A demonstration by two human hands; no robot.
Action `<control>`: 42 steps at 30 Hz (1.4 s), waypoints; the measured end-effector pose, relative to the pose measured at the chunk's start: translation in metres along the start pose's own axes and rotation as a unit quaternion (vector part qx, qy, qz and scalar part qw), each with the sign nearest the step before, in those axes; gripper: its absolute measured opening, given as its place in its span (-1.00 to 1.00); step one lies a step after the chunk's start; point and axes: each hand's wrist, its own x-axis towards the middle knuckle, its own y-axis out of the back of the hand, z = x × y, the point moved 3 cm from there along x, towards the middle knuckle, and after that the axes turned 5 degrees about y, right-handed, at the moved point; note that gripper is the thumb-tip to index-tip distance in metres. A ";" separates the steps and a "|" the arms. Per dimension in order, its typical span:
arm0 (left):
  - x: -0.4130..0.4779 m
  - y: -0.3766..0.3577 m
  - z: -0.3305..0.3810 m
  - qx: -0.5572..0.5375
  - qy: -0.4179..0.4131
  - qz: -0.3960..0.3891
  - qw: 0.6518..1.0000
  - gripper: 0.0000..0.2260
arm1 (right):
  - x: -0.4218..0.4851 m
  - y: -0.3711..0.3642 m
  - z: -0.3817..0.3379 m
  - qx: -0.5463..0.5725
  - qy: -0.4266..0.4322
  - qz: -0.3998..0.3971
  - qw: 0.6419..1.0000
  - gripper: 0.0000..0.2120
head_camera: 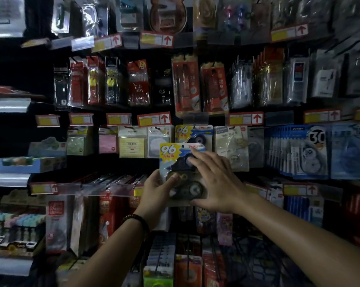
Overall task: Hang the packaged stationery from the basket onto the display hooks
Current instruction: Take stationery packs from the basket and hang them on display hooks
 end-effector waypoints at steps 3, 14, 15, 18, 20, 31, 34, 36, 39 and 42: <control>0.003 -0.005 0.003 0.027 0.000 -0.009 1.000 -0.81 | 0.001 0.003 0.006 0.031 -0.009 0.013 0.999 0.12; -0.002 -0.008 0.008 0.145 -0.018 0.028 0.989 -0.70 | 0.033 0.009 0.041 -0.038 -0.063 0.023 0.997 0.05; -0.003 -0.007 0.008 0.142 -0.017 0.029 0.989 -0.70 | 0.036 0.009 0.042 -0.042 -0.064 0.022 0.997 0.05; -0.004 -0.002 0.007 0.152 -0.023 0.046 0.987 -0.67 | 0.045 0.011 0.045 -0.049 -0.075 0.021 0.996 0.05; -0.005 0.002 0.007 0.163 -0.016 0.050 0.985 -0.68 | 0.049 0.012 0.047 -0.061 -0.075 0.024 0.995 0.05; -0.013 0.000 0.012 0.272 -0.032 0.029 0.961 -0.82 | 0.063 0.000 0.051 -0.115 -0.086 -0.063 0.988 0.09; -0.017 0.000 0.009 0.332 -0.043 0.028 0.942 -0.85 | 0.070 -0.007 0.049 -0.134 -0.097 -0.075 0.983 0.05; -0.021 0.000 0.005 0.374 -0.053 0.023 0.926 -0.87 | 0.073 -0.012 0.047 -0.143 -0.106 -0.081 0.981 0.05; -0.029 0.000 0.001 0.411 -0.083 0.003 0.908 -0.91 | 0.071 -0.017 0.046 -0.147 -0.116 -0.075 0.979 0.06; -0.041 0.002 -0.003 0.457 -0.094 -0.018 0.884 -0.89 | 0.062 -0.018 0.041 -0.142 -0.116 -0.074 0.980 0.00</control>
